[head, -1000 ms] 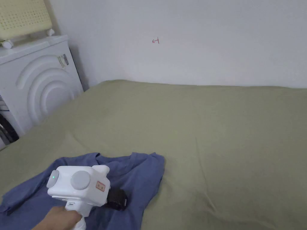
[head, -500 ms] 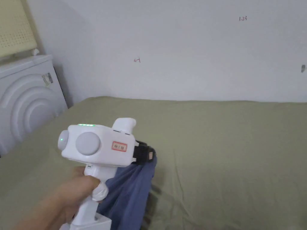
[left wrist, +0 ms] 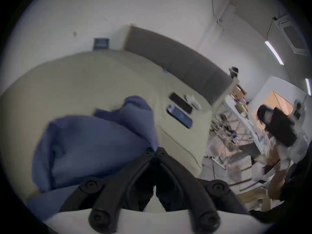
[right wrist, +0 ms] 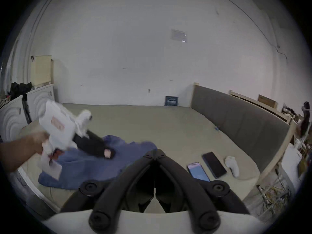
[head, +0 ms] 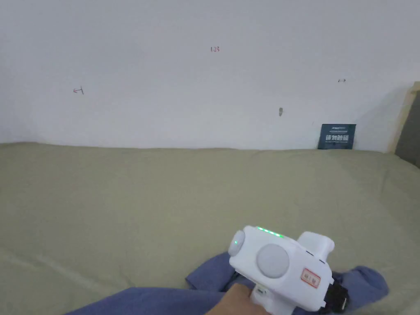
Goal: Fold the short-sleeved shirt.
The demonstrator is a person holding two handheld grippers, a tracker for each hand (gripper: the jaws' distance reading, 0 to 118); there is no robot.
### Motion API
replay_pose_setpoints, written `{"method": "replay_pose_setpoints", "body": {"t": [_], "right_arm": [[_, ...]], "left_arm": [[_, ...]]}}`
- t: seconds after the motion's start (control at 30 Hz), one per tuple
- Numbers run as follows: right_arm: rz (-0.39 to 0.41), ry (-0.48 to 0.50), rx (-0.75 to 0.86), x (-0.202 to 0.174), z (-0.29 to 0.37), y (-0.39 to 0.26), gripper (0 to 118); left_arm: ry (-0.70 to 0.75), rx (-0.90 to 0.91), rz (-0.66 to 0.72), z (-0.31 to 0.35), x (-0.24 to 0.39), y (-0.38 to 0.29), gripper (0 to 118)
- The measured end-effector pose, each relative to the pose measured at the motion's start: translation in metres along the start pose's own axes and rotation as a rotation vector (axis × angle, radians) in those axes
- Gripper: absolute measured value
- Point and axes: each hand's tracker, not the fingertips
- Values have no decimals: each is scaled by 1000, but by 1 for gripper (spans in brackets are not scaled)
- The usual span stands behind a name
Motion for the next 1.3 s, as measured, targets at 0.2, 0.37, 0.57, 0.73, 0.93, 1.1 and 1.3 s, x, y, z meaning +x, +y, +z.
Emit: {"method": "replay_pose_setpoints", "body": {"t": [0.2, 0.37, 0.57, 0.73, 0.93, 1.1, 1.3], "right_arm": [[-38, -26, -1, 14, 7, -6, 0], [-79, 25, 23, 6, -4, 1, 0], [-113, 178, 98, -27, -20, 26, 0], [-125, 230, 115, -50, -28, 35, 0], [-134, 255, 93, -65, -31, 26, 0], [-113, 257, 56, -67, -32, 18, 0], [-111, 227, 28, -61, -43, 14, 0]], "left_arm": [[-1, -29, 135, -37, -2, -39, 82], [34, 167, 304, 58, -32, -36, 116], [551, 580, 243, 234, -15, -93, 114], [858, 704, 240, 302, 18, -166, 109], [1022, 695, 364, 321, 25, -232, 6], [959, 634, 466, 323, -3, -256, 1], [844, 405, 615, 321, -104, -232, 1]]}}
